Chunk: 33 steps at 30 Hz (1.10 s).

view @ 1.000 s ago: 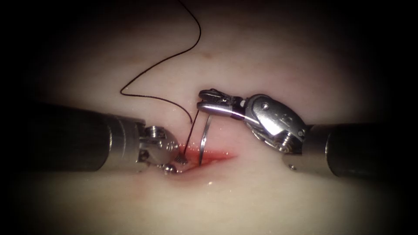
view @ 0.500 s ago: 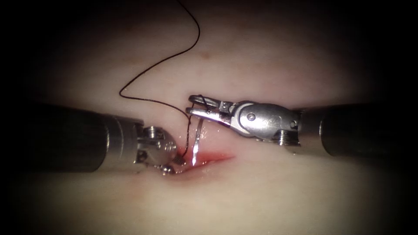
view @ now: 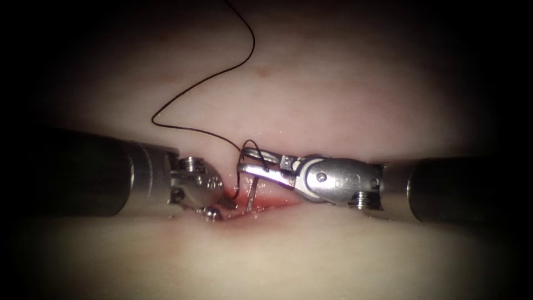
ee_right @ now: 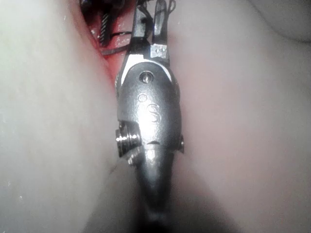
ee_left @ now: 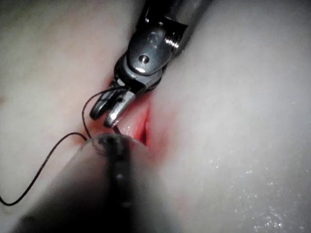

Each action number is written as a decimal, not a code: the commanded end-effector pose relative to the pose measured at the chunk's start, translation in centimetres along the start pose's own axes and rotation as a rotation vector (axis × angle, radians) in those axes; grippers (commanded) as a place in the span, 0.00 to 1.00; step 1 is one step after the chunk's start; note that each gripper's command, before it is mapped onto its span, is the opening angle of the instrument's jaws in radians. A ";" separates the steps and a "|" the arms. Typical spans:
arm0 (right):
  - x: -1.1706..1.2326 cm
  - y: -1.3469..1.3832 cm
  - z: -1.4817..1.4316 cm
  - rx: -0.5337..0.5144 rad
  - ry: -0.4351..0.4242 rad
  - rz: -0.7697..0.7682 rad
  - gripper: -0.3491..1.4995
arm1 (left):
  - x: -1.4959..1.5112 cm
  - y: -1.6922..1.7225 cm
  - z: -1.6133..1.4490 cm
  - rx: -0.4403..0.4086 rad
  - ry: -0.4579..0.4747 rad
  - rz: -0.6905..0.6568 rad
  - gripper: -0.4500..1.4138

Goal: Wound Closure
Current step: Place needle into skin below incision with right holder

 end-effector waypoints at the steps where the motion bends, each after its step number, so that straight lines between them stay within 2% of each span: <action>1: -0.05 -0.06 0.09 0.003 0.001 0.012 0.00 | 0.03 -0.02 0.09 0.002 0.007 0.002 0.46; 4: -0.05 -0.04 0.15 -0.002 -0.005 0.036 0.00 | 0.05 -0.02 0.03 0.022 0.027 -0.003 0.43; 6: -0.07 0.02 0.18 -0.008 -0.009 0.082 0.00 | 0.09 0.00 -0.14 0.086 0.067 -0.005 0.42; 7: -0.09 0.06 0.18 -0.010 -0.014 0.110 0.00 | 0.14 0.03 -0.30 0.169 0.090 -0.019 0.41; 9: -0.10 0.09 0.19 -0.011 -0.019 0.144 0.00 | 0.22 0.09 -0.49 0.254 0.121 -0.045 0.42; 12: -0.10 0.12 0.18 -0.001 -0.045 0.166 0.00 | 0.31 0.24 -0.69 0.308 0.196 -0.043 0.42; 14: -0.10 0.13 0.17 0.005 -0.063 0.200 0.00 | 0.39 0.51 -0.79 0.322 0.227 -0.030 0.42; 17: -0.12 0.16 0.17 0.020 -0.117 0.266 0.00 | 0.50 1.06 -0.72 0.324 0.248 0.001 0.41; 19: -0.11 0.17 0.17 0.022 -0.130 0.272 0.00 | 0.50 1.19 -0.67 0.321 0.255 0.006 0.40; 27: -0.11 0.24 0.15 0.041 -0.171 0.318 0.00 | 0.39 1.43 -0.38 0.314 0.259 0.013 0.39; 33: -0.13 0.29 0.16 0.035 -0.180 0.465 0.00 | 0.33 1.48 -0.21 0.295 0.269 0.023 0.38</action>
